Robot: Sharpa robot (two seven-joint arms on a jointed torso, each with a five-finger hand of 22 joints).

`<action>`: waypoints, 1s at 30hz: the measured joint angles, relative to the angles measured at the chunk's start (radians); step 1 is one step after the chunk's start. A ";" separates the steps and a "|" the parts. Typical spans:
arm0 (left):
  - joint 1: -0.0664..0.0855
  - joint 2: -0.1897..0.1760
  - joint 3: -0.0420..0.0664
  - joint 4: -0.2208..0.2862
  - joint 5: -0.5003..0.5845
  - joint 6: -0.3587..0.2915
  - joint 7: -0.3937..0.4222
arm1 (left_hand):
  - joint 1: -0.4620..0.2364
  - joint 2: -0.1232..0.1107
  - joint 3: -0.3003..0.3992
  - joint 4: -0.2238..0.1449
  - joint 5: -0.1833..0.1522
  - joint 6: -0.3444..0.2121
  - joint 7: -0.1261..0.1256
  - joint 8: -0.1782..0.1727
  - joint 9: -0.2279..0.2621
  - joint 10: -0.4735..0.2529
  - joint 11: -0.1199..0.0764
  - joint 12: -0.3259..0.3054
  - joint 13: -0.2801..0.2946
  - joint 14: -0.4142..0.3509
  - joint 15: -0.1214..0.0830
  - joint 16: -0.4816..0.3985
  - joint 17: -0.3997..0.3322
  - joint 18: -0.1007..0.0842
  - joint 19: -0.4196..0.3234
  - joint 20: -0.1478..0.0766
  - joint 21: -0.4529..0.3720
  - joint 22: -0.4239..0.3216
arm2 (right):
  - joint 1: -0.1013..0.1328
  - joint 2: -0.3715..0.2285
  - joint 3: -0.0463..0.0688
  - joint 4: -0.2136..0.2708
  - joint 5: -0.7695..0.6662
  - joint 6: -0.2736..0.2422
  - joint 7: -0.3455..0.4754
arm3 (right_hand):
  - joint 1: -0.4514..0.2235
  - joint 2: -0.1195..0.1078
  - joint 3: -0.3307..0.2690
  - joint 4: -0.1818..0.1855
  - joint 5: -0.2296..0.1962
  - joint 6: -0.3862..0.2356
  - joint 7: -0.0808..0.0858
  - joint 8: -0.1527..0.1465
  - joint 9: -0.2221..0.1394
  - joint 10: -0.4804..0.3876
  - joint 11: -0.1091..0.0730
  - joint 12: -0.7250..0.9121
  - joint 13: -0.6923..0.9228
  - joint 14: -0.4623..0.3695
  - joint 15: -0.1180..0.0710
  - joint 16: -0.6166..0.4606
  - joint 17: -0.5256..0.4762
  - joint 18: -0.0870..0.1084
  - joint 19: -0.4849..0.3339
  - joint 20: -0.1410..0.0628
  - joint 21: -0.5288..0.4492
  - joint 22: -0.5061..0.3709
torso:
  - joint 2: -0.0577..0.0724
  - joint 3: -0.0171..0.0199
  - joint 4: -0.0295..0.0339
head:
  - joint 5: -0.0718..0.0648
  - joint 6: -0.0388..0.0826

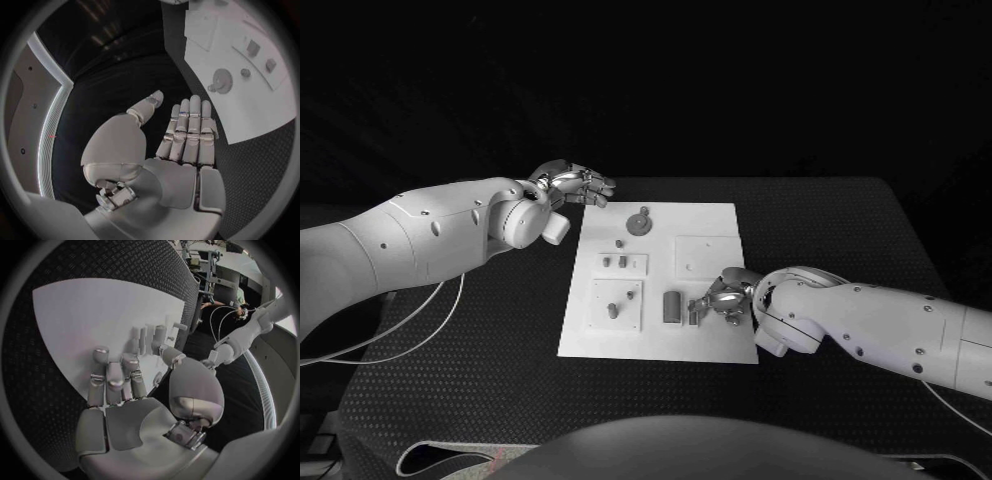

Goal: Assemble the parts on the task board

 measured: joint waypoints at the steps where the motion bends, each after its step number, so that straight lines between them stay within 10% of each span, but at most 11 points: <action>1: 0.000 0.001 0.000 -0.001 0.000 0.000 0.000 | 0.000 0.000 0.000 0.000 0.000 0.000 0.000 0.000 0.000 0.000 0.000 0.000 0.000 0.000 0.000 0.000 0.000 0.000 0.000 0.000 0.000 0.000 | 0.000 -0.006 0.000 0.000 0.004 0.000 0.011 | -0.001 -0.005 -0.001 0.004 0.000 -0.005 0.002 0.000 0.000 -0.002 0.001 0.000 0.000 -0.004 0.000 -0.001 -0.004 0.000 -0.001 0.001 -0.004 0.000 | 0.000 0.0001 0.0000 | 0.000 0.000; 7: 0.000 0.001 0.000 -0.014 0.000 0.000 0.001 | 0.000 0.000 0.000 0.000 0.000 0.000 0.000 0.000 0.000 0.000 0.000 0.000 0.000 0.000 0.000 -0.004 0.000 0.000 0.000 0.000 0.000 0.000 | 0.015 -0.054 0.004 0.012 0.029 0.013 0.069 | 0.003 -0.010 -0.007 0.020 0.000 -0.029 0.011 -0.011 -0.003 -0.018 0.014 0.000 0.003 -0.035 0.007 -0.001 -0.030 0.000 -0.003 0.003 -0.008 0.000 | -0.002 0.0011 -0.0014 | 0.002 0.015; 12: 0.000 0.005 0.000 -0.032 0.001 0.000 0.002 | 0.000 0.000 0.000 0.000 0.000 0.000 0.000 0.000 0.000 0.000 0.000 0.000 -0.001 0.000 0.000 -0.004 0.001 0.000 0.000 0.000 0.000 0.000 | 0.047 -0.064 0.029 -0.030 0.059 0.022 0.153 | 0.003 -0.010 -0.010 0.023 0.000 -0.053 0.011 -0.026 -0.008 -0.023 0.020 0.000 0.006 -0.045 0.009 -0.001 -0.033 0.000 -0.011 0.003 -0.008 0.000 | -0.005 0.0016 -0.0059 | -0.001 0.047; 21: -0.001 0.012 -0.001 -0.035 0.031 0.003 0.004 | 0.000 0.000 0.000 0.000 0.000 0.000 0.000 0.000 -0.001 0.000 0.000 0.000 -0.002 0.000 0.000 -0.015 0.001 0.000 -0.008 0.008 -0.004 -0.002 | 0.057 -0.004 0.079 -0.269 0.168 0.060 0.414 | 0.052 0.103 -0.033 -0.110 -0.005 -0.113 0.045 -0.029 -0.004 -0.130 0.047 -0.144 -0.117 -0.186 0.046 -0.164 -0.108 0.007 -0.175 0.072 -0.135 -0.017 | -0.026 0.0025 -0.0293 | 0.003 0.116; 25: -0.001 0.016 -0.001 -0.044 0.043 0.007 0.008 | -0.005 0.005 0.000 0.000 0.000 -0.004 -0.004 0.004 -0.003 0.000 0.000 0.000 -0.004 -0.021 0.010 -0.039 -0.001 0.000 -0.037 0.018 -0.008 -0.009 | 0.057 0.044 0.096 -0.391 0.246 0.071 0.496 | 0.063 0.128 -0.009 -0.146 -0.005 -0.143 0.067 -0.029 -0.008 -0.179 0.075 -0.320 -0.287 -0.276 0.091 -0.351 -0.196 -0.023 -0.293 0.119 -0.267 -0.077 | -0.039 0.0010 -0.0392 | 0.010 0.146; 30: -0.001 0.022 0.000 -0.061 0.052 0.015 0.016 | -0.011 0.011 0.000 0.000 0.000 -0.007 -0.007 0.008 -0.004 -0.004 -0.004 0.000 -0.008 -0.057 0.023 -0.087 -0.014 0.000 -0.070 0.037 -0.008 -0.032 | 0.053 0.114 0.109 -0.543 0.368 0.093 0.577 | 0.081 0.158 0.015 -0.174 -0.005 -0.199 0.087 -0.049 -0.034 -0.218 0.137 -0.586 -0.540 -0.364 0.208 -0.685 -0.354 -0.071 -0.449 0.171 -0.447 -0.168 | -0.054 -0.0030 -0.0520 | 0.024 0.194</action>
